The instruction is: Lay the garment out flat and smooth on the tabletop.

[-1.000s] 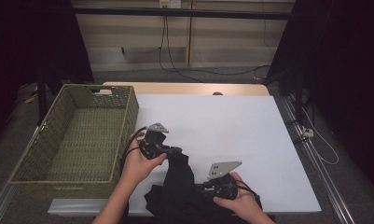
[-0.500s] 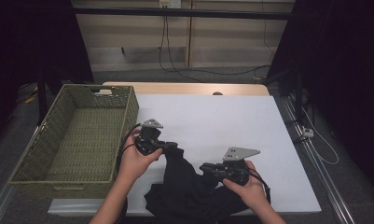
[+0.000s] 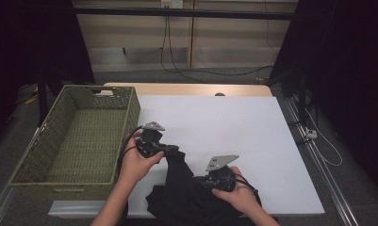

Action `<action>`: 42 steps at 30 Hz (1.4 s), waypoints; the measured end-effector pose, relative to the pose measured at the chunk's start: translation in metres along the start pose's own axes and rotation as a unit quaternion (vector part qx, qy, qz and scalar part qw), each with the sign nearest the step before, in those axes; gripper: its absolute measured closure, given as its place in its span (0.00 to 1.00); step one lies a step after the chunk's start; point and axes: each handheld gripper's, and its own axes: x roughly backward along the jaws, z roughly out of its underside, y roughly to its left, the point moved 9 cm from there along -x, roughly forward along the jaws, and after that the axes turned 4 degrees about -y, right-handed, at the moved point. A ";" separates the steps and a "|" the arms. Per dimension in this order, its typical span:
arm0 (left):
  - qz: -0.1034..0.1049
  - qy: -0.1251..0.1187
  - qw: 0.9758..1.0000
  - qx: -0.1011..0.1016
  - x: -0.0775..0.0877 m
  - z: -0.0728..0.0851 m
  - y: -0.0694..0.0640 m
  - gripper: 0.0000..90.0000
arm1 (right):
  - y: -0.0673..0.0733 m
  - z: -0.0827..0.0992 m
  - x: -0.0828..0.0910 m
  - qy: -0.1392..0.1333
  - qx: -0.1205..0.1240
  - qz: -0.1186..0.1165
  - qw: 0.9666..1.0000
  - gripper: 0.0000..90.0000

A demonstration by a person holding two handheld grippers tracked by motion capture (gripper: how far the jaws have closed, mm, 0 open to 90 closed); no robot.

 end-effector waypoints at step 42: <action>0.011 -0.036 0.999 -0.033 0.018 -0.032 -0.015 0.98 | -0.055 -0.032 0.063 -0.122 -0.069 0.086 0.986 0.93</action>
